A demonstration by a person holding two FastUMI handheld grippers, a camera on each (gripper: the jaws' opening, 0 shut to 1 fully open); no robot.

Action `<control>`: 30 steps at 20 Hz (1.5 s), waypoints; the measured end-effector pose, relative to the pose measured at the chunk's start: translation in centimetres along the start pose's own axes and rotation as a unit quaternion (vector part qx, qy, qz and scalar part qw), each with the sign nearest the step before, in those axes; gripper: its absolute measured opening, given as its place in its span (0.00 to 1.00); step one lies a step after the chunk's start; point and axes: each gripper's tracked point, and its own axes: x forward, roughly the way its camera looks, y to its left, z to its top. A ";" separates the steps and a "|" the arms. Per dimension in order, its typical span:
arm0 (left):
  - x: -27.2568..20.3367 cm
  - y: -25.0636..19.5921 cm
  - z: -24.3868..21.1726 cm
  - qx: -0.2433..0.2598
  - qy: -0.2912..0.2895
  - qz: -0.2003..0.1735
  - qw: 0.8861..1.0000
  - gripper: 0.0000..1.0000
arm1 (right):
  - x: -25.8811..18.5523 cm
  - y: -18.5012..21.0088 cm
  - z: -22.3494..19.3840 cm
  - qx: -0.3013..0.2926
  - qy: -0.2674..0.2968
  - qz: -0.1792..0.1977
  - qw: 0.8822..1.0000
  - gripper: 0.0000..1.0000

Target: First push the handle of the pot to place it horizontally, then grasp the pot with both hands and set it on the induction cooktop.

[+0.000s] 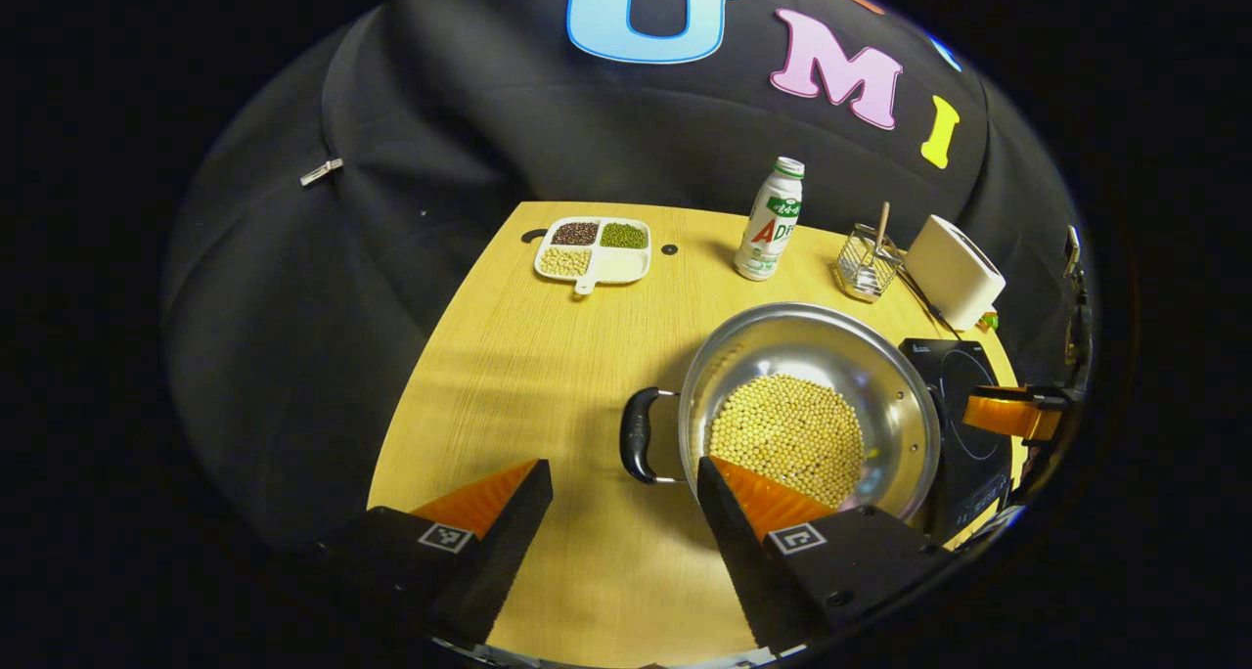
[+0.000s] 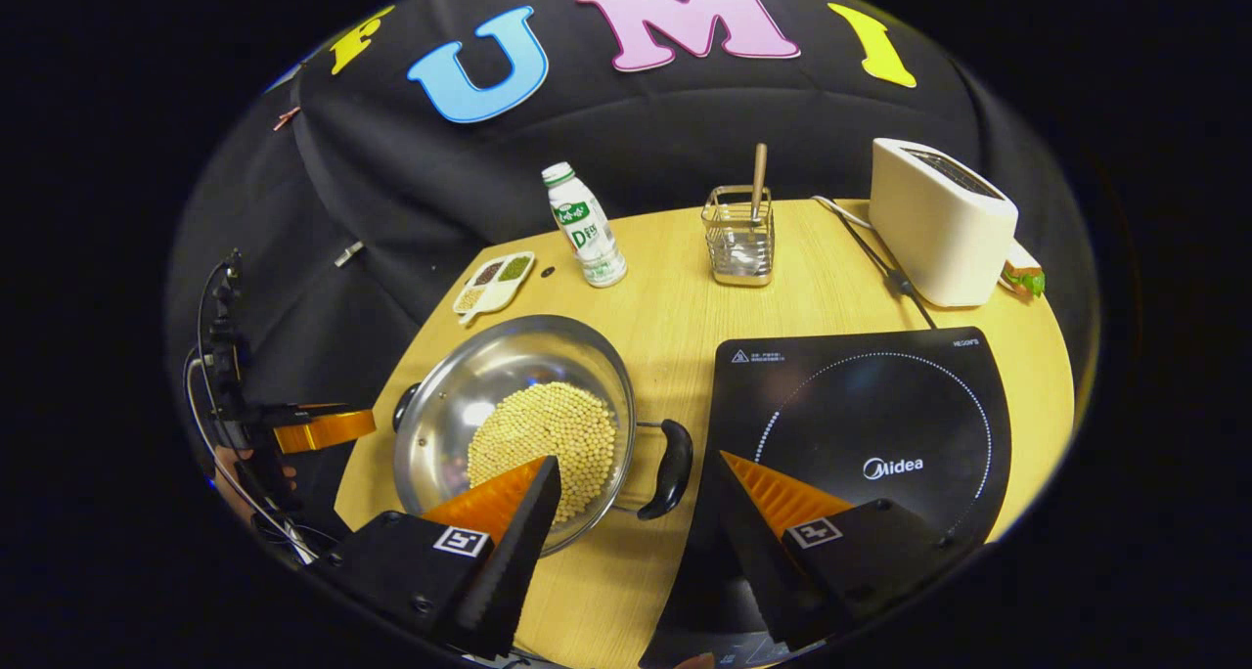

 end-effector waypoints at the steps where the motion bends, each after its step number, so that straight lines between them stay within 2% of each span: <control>1: 0.7 0.2 0.1 0.004 0.003 -0.004 1.000 0.93 | 0.8 -0.2 -0.2 0.005 0.005 -0.005 1.000 0.94; 2: 1.4 0.3 0.4 0.007 0.002 -0.009 1.000 0.93 | 1.5 -0.4 -0.2 0.010 0.008 -0.008 1.000 0.95; 3: 2.2 0.2 0.5 0.007 0.004 -0.016 1.000 0.93 | 2.1 -0.7 -0.3 0.012 0.009 -0.010 1.000 0.86; 7: 4.3 -0.4 0.8 0.002 0.013 -0.032 0.999 0.91 | 3.9 -0.7 -0.2 0.020 0.014 -0.005 1.000 0.88; 10: 5.6 -1.0 0.9 0.018 0.025 -0.044 0.999 0.87 | 4.7 -0.1 -0.7 0.019 0.023 0.000 1.000 0.88; 15: 7.2 -1.4 -0.1 0.019 0.060 -0.053 0.997 0.70 | 6.5 0.5 -0.9 0.017 0.032 0.009 0.999 0.88; 16: 7.4 -1.3 -0.4 0.021 0.067 -0.050 0.996 0.68 | 6.8 0.1 -1.1 0.013 0.036 0.000 0.999 0.87; 17: 7.5 -1.0 -0.2 0.023 0.065 -0.046 0.997 0.64 | 7.3 -0.1 -1.0 0.009 0.038 -0.005 0.999 0.80; 18: 7.5 -0.8 -0.2 0.025 0.065 -0.045 0.997 0.64 | 7.9 -0.1 -1.3 0.007 0.041 -0.008 0.999 0.62; 19: 7.7 -0.6 -0.3 0.027 0.066 -0.043 0.997 0.64 | 8.0 -0.1 -1.4 0.008 0.043 -0.007 0.999 0.66; 20: 7.8 -0.5 -0.3 0.028 0.067 -0.041 0.997 0.64 | 8.4 0.0 -1.4 0.009 0.048 -0.009 0.999 0.58; 21: 7.9 -0.5 -0.4 0.029 0.068 -0.040 0.996 0.64 | 8.6 0.0 -1.3 0.012 0.049 -0.012 0.999 0.63; 27: 8.8 0.2 -0.1 0.032 0.060 -0.025 0.997 0.65 | 10.3 0.4 -1.7 0.011 0.063 -0.023 0.998 0.63; 28: 8.8 0.2 -0.1 0.030 0.059 -0.023 0.998 0.65 | 10.5 0.3 -1.4 0.016 0.061 -0.027 0.998 0.58; 29: 8.7 0.2 -0.1 0.029 0.057 -0.023 0.998 0.65 | 11.0 0.4 -1.4 0.022 0.062 -0.024 0.998 0.62; 30: 8.7 0.2 -0.1 0.027 0.054 -0.023 0.998 0.64 | 10.9 0.5 -1.3 0.024 0.061 -0.021 0.998 0.60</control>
